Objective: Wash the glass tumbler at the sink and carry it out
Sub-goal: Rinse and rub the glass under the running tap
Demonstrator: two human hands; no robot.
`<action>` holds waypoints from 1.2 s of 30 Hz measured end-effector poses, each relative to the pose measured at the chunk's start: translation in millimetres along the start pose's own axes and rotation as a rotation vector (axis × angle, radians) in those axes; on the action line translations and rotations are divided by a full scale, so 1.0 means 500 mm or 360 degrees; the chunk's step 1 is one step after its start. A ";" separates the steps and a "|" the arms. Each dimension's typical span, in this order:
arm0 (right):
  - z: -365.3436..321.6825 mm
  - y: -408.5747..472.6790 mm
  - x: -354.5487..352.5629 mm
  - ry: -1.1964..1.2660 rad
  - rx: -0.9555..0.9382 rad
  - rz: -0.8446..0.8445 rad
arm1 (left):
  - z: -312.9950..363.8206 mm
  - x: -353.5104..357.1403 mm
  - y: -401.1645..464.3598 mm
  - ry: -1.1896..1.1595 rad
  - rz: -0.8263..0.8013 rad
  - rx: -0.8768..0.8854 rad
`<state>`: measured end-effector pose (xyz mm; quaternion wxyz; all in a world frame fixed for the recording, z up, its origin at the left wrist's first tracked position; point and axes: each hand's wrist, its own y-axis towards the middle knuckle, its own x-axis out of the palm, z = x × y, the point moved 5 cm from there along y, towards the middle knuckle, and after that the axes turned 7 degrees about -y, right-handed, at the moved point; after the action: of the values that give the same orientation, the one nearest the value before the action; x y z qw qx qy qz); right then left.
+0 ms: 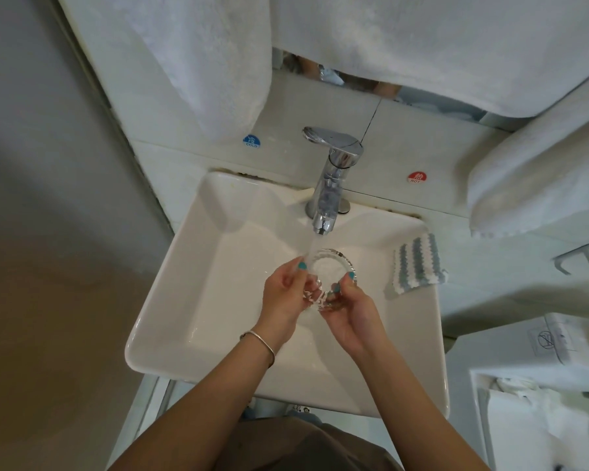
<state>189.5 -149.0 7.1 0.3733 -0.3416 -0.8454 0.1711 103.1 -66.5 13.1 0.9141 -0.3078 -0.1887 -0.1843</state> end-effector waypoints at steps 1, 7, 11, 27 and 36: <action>-0.001 -0.003 0.008 -0.0055 0.0037 -0.0014 | 0.006 -0.004 0.003 -0.0023 0.0062 0.0005; -0.013 0.007 0.001 -0.0545 0.0036 0.0078 | 0.028 -0.026 0.014 0.0068 -0.0056 -0.0018; -0.020 0.010 0.003 -0.0509 0.0022 0.0006 | 0.020 -0.024 0.007 -0.0044 -0.0198 -0.0104; 0.008 0.013 0.000 -0.0414 -0.0042 0.0122 | -0.008 -0.042 0.010 -0.0321 0.0033 -0.0490; 0.008 0.019 0.024 -0.0450 -0.0008 0.0105 | 0.024 -0.039 0.005 -0.0463 -0.0399 -0.0483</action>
<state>185.0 -134.1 5.6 0.2436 -0.3426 -0.8784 0.2275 84.7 -52.9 11.6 0.7907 -0.4390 -0.3252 -0.2763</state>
